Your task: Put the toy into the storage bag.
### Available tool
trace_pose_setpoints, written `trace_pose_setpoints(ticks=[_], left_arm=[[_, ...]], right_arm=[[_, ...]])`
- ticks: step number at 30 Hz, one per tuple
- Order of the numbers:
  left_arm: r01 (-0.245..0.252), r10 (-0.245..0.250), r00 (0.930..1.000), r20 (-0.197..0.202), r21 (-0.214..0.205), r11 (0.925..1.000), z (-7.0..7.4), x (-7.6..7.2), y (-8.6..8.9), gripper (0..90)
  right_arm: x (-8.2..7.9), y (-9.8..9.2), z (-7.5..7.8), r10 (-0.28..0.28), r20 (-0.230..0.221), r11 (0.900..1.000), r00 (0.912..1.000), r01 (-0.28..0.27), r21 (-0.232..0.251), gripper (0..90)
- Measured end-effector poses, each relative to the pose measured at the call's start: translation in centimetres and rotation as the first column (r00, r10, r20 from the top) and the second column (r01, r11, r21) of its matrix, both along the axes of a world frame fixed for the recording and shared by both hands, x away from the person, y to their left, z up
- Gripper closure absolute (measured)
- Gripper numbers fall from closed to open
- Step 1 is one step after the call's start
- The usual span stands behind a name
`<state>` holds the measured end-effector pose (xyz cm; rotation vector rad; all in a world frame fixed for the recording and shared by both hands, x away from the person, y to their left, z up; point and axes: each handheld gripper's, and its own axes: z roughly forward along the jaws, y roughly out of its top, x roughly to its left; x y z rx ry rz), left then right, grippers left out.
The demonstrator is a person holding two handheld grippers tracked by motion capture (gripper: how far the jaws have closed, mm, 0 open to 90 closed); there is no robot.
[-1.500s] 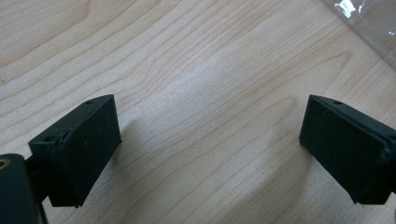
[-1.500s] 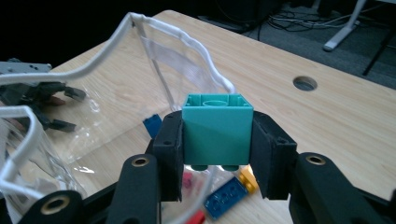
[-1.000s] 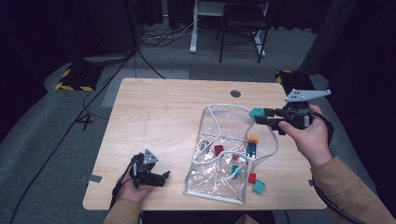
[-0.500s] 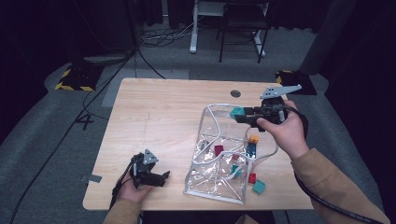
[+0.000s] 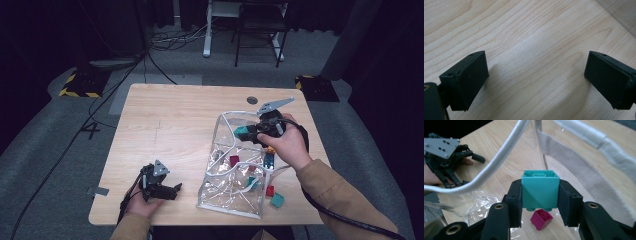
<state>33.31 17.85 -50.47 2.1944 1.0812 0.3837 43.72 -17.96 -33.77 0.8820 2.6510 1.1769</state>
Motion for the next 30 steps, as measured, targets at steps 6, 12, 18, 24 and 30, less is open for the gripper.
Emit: trace_pose_setpoints(ticks=[6, 12, 18, 24, 30], left_arm=[[0.000, 0.000, 1.0000, 0.000, 0.001, 1.0000, 0.0, 0.0, 0.0, 5.3], [0.000, 0.000, 1.0000, 0.000, 0.000, 1.0000, 0.0, 0.0, 0.0, 5.4], [0.000, 0.000, 1.0000, 0.000, 0.001, 1.0000, 0.0, 0.0, 0.0, 5.4], [0.001, -0.001, 1.0000, 0.000, 0.002, 1.0000, 0.0, 0.0, 0.0, 5.4], [0.000, 0.000, 1.0000, 0.000, 0.000, 1.0000, 0.0, 0.0, 0.0, 5.4]], right_arm=[[0.4, 0.7, -1.4, 0.036, -0.058, 0.9962, 0.9977, -0.040, -0.078, 58.9], [0.4, 1.1, -2.2, 0.047, -0.096, 0.9913, 0.9942, -0.058, -0.118, 50.5], [0.2, 1.1, -2.1, 0.027, -0.074, 0.9955, 0.9969, -0.033, -0.088, 36.2], [-0.3, 0.6, -1.4, 0.016, -0.041, 0.9977, 0.9990, -0.018, -0.066, 35.4], [-0.9, 0.1, -0.4, 0.010, -0.002, 0.9995, 1.0000, -0.010, -0.031, 35.7]])
